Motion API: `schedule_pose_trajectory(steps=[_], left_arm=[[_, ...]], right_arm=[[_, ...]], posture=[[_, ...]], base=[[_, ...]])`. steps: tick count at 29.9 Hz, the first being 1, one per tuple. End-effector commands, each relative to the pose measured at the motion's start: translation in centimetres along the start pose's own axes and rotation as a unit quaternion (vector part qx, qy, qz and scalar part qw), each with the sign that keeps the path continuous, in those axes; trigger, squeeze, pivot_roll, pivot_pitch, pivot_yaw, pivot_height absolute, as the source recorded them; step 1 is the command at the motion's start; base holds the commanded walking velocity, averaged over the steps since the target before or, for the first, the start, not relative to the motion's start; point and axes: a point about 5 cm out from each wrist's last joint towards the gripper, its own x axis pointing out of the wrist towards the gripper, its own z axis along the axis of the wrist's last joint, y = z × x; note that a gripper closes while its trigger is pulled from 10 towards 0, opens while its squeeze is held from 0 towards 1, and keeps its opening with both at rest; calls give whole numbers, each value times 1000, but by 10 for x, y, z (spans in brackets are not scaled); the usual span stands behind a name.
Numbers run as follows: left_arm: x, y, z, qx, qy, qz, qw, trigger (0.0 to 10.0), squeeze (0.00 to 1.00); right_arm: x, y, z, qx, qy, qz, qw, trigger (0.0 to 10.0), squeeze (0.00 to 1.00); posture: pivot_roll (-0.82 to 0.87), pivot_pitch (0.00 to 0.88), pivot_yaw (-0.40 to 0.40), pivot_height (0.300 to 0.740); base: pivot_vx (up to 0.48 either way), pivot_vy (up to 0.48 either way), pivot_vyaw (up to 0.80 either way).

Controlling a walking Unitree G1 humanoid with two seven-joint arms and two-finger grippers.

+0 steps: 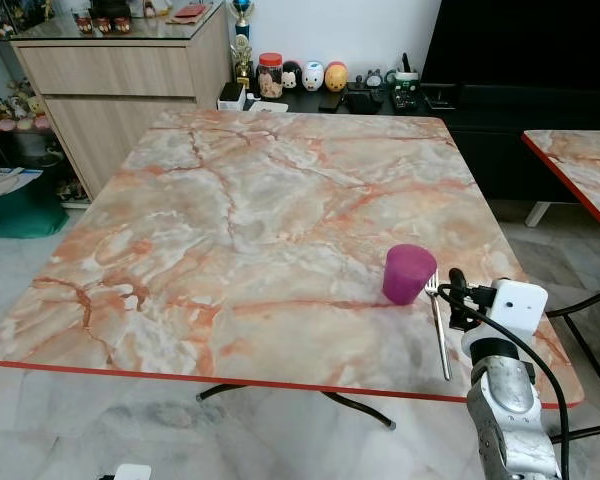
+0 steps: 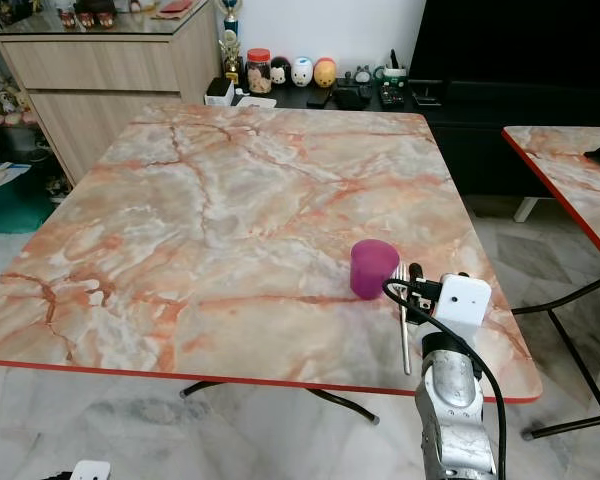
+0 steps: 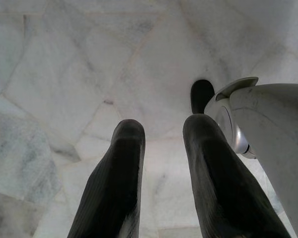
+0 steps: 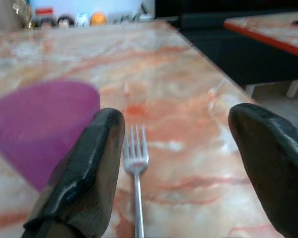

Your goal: Setting the table

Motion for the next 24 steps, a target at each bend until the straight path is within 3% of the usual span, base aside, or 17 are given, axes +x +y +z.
schedule_pose_trajectory(steps=[1, 5, 6, 7, 8, 15, 24], left_arm=[[0, 0, -3, 6, 7, -2, 1000, 10000, 0], [0, 0, -2, 7, 6, -2, 1000, 10000, 0], [0, 0, -2, 7, 6, -2, 1000, 10000, 0], [0, 0, -2, 7, 6, -2, 1000, 10000, 0], [0, 0, -2, 7, 6, -2, 1000, 10000, 0], [0, 0, -2, 8, 6, -6, 1000, 10000, 0], [0, -1, -2, 8, 8, -7, 1000, 10000, 0]], right_arm=[[0, 0, -8, -13, 27, 8, 1000, 10000, 1000], [1, 1, -18, -16, 60, 21, 998, 10000, 1000], [1, 1, -20, -18, 66, 25, 997, 10000, 812], [1, 2, -21, -20, 69, 27, 997, 10000, 224], [1, 1, -22, -21, 73, 28, 997, 10000, 0], [3, -1, -34, -21, 107, 23, 994, 10000, 0], [12, -1, -34, -12, 112, 27, 993, 10000, 0]], posture=[[31, 0, -13, 715], [28, 0, -10, 715], [29, 0, -9, 715], [29, 0, -9, 715], [27, 0, -9, 715], [31, 0, -8, 715], [28, 0, -6, 715]], base=[[0, 0, 0], [0, 0, 0], [0, 0, 0], [0, 0, 0], [0, 0, 0], [0, 0, 0], [0, 0, 0]])
